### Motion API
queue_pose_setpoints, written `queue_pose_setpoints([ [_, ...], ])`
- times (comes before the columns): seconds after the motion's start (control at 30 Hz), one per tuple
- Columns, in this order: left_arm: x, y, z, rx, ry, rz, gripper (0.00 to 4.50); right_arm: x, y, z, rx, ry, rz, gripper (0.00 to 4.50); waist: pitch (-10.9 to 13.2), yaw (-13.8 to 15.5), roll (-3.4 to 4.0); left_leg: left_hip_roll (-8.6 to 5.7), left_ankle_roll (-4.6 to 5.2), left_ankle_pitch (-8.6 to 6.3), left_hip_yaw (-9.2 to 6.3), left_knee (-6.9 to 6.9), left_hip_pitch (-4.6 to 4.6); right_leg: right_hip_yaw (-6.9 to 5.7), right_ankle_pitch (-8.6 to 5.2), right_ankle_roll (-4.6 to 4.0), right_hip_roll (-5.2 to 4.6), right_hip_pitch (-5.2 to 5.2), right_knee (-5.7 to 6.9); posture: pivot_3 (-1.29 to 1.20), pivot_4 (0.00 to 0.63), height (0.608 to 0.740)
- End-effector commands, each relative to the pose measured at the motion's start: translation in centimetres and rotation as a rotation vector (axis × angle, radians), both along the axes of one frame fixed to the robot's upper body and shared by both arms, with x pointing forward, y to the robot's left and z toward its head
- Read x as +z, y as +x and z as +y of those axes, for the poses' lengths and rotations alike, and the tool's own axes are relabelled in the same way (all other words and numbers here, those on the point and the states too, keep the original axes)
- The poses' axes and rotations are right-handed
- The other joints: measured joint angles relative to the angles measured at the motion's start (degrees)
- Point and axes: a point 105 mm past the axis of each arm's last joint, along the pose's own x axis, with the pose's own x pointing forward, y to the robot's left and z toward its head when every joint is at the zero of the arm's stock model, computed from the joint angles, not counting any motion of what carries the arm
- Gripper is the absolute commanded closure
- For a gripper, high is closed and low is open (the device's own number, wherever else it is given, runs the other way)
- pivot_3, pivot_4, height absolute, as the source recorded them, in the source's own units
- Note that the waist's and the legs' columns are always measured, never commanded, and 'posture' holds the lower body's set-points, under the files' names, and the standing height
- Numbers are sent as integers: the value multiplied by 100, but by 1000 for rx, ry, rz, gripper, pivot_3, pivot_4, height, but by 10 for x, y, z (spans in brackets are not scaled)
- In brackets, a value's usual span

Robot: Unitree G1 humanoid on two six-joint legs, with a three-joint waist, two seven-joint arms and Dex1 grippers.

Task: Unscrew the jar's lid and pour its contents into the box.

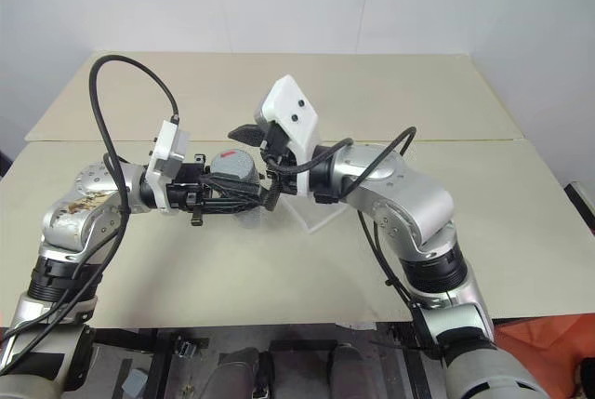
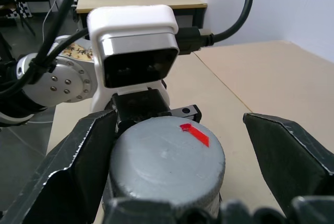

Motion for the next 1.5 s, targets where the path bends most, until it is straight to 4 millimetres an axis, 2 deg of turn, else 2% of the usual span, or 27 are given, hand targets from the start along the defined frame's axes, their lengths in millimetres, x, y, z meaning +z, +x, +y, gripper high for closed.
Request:
queue_pose_setpoints([
  [0.03,12,-5,-1,-19,-3,-61,2561,11,1,-5,-23,12,-46,33,0,-1,0,0,0,0,0,0,0,0,0,0,0,0,0,0,150,740],
  [0.37,12,-5,-1,-21,-3,-58,2561,11,11,-34,-116,-3,-42,33,0,0,0,0,0,0,0,0,0,0,0,0,0,0,-1,0,150,740],
  [0.7,13,-4,-2,-26,-3,-58,2561,11,16,-52,-163,-21,-38,33,0,-1,0,0,0,0,0,0,0,1,0,0,0,0,-2,0,150,740],
  [1.03,13,-4,0,-22,3,-59,2561,7,4,-64,-110,-48,-42,33,0,4,0,-1,1,0,0,-1,0,1,0,0,0,1,-3,0,150,740],
  [1.27,12,-4,1,-18,2,-62,2561,5,-12,-61,-15,-58,-47,33,0,-6,0,2,1,0,-1,0,1,2,0,0,3,1,-1,0,150,740],
  [1.5,11,-6,-2,-21,-1,-64,2561,14,-17,-37,36,-5,-55,33,0,-6,0,2,1,0,-1,0,0,2,0,0,3,1,-1,0,150,740],
])
